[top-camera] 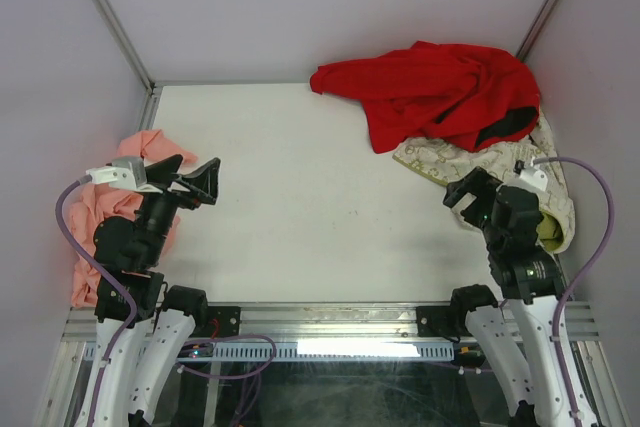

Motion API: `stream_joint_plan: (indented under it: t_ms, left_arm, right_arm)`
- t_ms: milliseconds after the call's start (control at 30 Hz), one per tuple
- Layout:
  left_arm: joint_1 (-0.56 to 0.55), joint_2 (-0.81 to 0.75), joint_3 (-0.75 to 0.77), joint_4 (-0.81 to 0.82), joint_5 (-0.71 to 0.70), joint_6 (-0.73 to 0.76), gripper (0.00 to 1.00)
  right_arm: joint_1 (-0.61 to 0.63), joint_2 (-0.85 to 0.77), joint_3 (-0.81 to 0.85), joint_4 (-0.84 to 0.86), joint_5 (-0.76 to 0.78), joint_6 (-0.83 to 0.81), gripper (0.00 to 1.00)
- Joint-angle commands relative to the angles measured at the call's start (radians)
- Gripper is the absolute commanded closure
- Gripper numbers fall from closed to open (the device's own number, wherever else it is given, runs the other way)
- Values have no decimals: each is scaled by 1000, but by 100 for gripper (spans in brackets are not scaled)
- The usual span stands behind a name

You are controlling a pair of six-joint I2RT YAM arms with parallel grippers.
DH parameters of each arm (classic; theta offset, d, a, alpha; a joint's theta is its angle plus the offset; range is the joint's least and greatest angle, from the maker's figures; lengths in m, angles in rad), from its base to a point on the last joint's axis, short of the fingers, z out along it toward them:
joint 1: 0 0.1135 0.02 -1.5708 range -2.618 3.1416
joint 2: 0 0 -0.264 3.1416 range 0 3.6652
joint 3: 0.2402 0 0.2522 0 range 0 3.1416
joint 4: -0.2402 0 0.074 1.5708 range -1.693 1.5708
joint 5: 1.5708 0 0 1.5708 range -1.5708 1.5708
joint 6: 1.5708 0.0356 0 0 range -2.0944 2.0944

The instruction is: Zip up the jacket

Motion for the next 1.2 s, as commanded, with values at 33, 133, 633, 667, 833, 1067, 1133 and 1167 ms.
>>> stream_joint_plan:
  t_ms: [33, 133, 633, 667, 833, 1067, 1133, 1167]
  left_arm:
    - [-8, -3, 4, 27, -18, 0, 1]
    - [-14, -1, 3, 28, -23, 0, 1]
    - [-27, 9, -2, 31, -14, -1, 1]
    - [-28, 9, -1, 31, -12, -1, 1]
    - [-28, 13, -4, 33, -9, 1, 1]
    - [-27, 16, -5, 35, -3, -1, 1]
    - [-27, 18, -6, 38, 0, -3, 1]
    - [-28, 18, -5, 40, 4, -4, 1]
  right_arm:
    - [-5, 100, -34, -12, 103, 123, 1]
    - [-5, 154, -80, -20, 207, 211, 1]
    - [-363, 431, -320, 499, 138, 473, 1]
    - [-386, 445, -345, 565, 126, 478, 1]
    - [-477, 574, -389, 725, 105, 517, 1]
    - [-527, 715, -383, 793, -45, 439, 70]
    - [-526, 668, -393, 770, -87, 406, 93]
    - [-522, 638, -390, 743, -104, 380, 100]
